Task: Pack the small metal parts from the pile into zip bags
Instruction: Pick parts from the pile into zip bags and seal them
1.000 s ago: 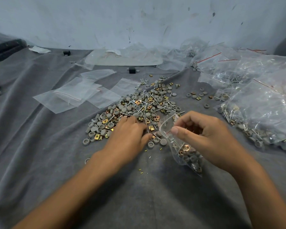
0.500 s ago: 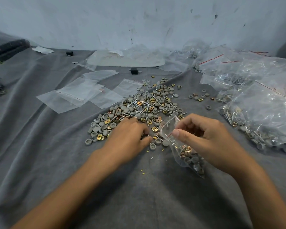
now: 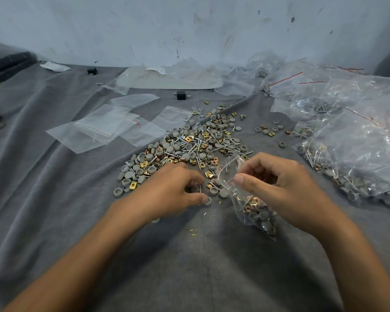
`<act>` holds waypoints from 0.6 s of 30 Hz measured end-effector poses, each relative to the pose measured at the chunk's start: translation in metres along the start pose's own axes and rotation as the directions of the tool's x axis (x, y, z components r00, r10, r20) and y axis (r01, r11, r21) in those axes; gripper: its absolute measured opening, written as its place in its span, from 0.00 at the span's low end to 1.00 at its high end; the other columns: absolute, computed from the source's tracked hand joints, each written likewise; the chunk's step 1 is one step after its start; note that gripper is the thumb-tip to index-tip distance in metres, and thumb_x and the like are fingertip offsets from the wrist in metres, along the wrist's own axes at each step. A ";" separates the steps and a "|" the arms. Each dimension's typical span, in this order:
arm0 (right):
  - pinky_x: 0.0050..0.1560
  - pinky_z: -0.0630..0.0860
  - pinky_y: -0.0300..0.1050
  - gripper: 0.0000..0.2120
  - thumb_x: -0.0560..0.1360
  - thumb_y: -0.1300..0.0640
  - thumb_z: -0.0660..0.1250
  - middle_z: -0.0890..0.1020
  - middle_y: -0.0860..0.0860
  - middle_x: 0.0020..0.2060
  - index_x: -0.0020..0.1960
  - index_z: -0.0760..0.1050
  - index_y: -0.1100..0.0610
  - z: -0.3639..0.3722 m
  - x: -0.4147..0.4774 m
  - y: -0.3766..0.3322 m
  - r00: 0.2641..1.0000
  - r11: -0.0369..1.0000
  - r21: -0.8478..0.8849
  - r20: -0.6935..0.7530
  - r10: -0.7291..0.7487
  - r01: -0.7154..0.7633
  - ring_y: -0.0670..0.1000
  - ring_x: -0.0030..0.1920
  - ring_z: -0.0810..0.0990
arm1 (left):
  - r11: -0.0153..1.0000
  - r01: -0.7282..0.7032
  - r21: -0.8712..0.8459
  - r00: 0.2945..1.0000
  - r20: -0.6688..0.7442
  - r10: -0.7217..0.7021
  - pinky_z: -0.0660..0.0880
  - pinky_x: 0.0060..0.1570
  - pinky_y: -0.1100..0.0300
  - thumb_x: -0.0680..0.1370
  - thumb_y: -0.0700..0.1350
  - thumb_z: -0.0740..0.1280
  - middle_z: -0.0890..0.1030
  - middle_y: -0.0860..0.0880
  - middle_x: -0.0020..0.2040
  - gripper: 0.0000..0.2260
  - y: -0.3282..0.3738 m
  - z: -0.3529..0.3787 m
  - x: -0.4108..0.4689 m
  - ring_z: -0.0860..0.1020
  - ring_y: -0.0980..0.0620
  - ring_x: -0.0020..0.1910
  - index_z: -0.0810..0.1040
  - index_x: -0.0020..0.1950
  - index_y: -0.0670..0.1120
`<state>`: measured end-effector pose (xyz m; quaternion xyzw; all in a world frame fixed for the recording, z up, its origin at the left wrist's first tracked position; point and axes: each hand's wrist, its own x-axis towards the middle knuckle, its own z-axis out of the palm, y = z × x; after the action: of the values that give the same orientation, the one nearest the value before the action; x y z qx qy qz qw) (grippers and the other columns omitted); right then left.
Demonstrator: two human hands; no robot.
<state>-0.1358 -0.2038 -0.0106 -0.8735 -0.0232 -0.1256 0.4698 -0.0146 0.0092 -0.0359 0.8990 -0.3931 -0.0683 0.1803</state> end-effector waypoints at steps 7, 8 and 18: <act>0.36 0.75 0.44 0.08 0.74 0.42 0.72 0.82 0.47 0.36 0.46 0.81 0.46 -0.001 0.000 0.004 1.000 1.000 -0.005 -0.007 -0.005 0.005 0.43 0.34 0.78 | 0.993 -0.026 0.117 1.000 0.007 0.026 0.65 0.43 0.57 0.74 0.66 0.69 0.72 0.59 0.44 0.17 0.001 -0.002 -0.003 0.70 0.56 0.47 0.82 0.57 0.60; 0.36 0.75 0.45 0.08 0.74 0.42 0.72 0.82 0.47 0.36 0.46 0.81 0.46 -0.001 0.000 0.004 1.000 1.000 -0.001 -0.006 -0.006 0.006 0.44 0.34 0.78 | 0.992 -0.032 0.120 0.999 0.018 0.030 0.64 0.44 0.57 0.74 0.65 0.68 0.71 0.60 0.44 0.17 0.001 -0.003 -0.003 0.69 0.55 0.48 0.81 0.58 0.60; 0.37 0.77 0.49 0.07 0.74 0.44 0.72 0.82 0.46 0.36 0.46 0.81 0.46 0.001 0.000 0.002 1.000 1.000 -0.018 0.023 0.010 -0.009 0.45 0.35 0.78 | 0.996 0.009 -0.087 0.950 -0.311 -0.036 0.67 0.43 0.58 0.82 0.54 0.63 0.78 0.57 0.42 0.10 0.004 -0.012 -0.002 0.75 0.57 0.44 0.81 0.48 0.51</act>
<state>-0.1356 -0.2041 -0.0127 -0.8790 -0.0233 -0.1136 0.4624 -0.0153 0.0114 -0.0230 0.8945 -0.3460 0.0562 0.2775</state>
